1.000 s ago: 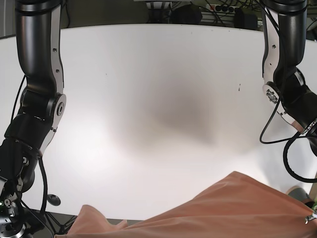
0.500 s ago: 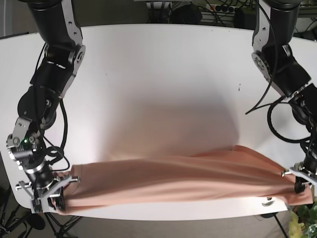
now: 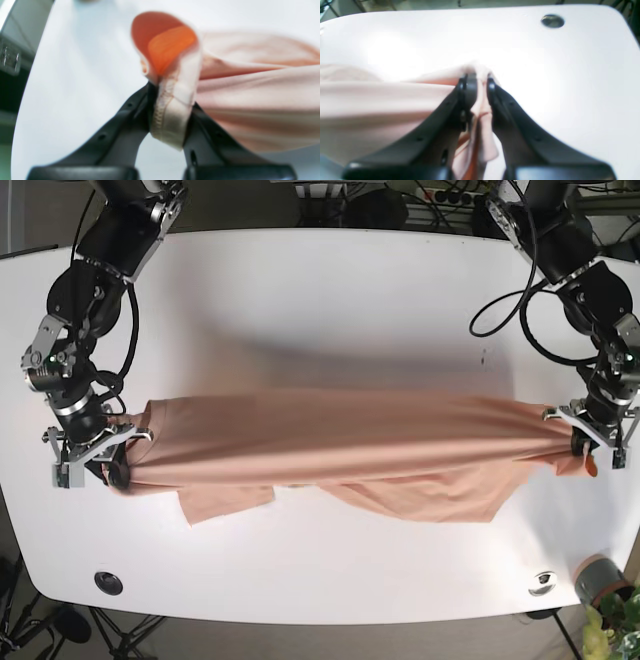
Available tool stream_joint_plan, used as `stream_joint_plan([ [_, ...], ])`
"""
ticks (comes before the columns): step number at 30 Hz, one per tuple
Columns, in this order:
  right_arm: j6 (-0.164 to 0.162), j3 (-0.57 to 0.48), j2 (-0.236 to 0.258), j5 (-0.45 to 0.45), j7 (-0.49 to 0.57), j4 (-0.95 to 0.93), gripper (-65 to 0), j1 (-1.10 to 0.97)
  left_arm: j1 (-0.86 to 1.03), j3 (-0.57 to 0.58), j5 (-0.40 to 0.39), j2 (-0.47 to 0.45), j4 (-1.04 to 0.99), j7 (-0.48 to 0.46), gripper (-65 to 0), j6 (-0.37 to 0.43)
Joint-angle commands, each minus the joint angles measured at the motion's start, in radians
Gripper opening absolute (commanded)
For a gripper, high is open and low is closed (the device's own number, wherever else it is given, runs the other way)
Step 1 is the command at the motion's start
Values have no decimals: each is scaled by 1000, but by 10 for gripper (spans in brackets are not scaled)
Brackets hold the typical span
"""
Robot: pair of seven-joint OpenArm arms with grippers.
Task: Fold the T-shirt properly
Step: 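Lift the shirt with both grippers, swing it up and lay it flat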
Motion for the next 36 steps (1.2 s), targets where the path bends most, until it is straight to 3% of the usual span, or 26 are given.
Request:
stream_joint_plan([
  [1,-12,13,20,28,36,35,-650,-19,13,-27,4,-11,39,-29,-647,-8],
  [14,-12,76,20,241,39,40,-650,-258,218,-115,5,-8,35,-30,-647,-72],
  [28,-10,74,20,350,39,41,-650,-455,358,-152,5,-8,36,-30,-647,-108],
  [36,-3,71,-1,354,37,41,-644,-534,379,-153,10,-11,36,-30,-647,-138],
])
